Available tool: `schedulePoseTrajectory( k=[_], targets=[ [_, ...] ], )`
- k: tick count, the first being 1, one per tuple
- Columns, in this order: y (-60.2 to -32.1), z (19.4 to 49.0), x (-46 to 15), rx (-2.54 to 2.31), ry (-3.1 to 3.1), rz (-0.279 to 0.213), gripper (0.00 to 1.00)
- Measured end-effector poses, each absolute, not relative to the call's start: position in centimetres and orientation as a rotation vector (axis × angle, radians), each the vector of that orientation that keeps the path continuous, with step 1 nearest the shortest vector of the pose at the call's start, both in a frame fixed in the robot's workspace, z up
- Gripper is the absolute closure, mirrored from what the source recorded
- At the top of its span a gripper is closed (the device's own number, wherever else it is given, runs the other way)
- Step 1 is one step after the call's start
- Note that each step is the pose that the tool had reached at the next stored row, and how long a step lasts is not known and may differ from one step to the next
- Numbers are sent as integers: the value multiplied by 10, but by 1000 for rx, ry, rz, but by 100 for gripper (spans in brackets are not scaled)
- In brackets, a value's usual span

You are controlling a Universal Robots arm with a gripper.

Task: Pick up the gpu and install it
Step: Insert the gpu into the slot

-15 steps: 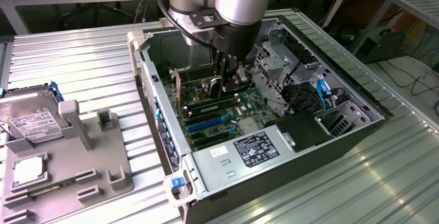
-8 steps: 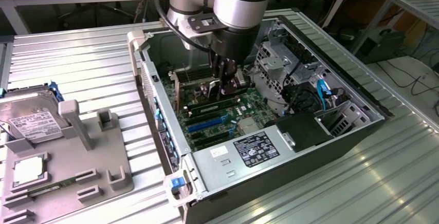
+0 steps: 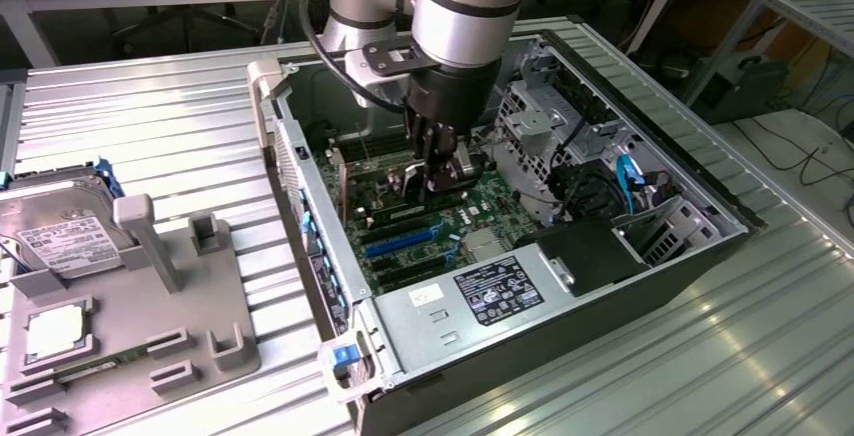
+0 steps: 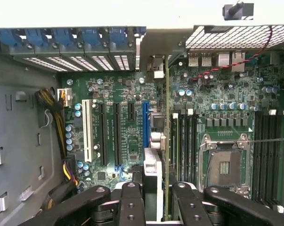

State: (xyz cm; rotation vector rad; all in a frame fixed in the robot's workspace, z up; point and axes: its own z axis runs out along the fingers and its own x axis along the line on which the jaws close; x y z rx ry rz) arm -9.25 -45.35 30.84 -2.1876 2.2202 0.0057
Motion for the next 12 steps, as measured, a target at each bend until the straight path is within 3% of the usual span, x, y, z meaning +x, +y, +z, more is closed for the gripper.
schedulePoseTrajectory(
  k=[12],
  targets=[
    [-456, 300, -93, -2197, 2232, -18, 72]
  ],
)
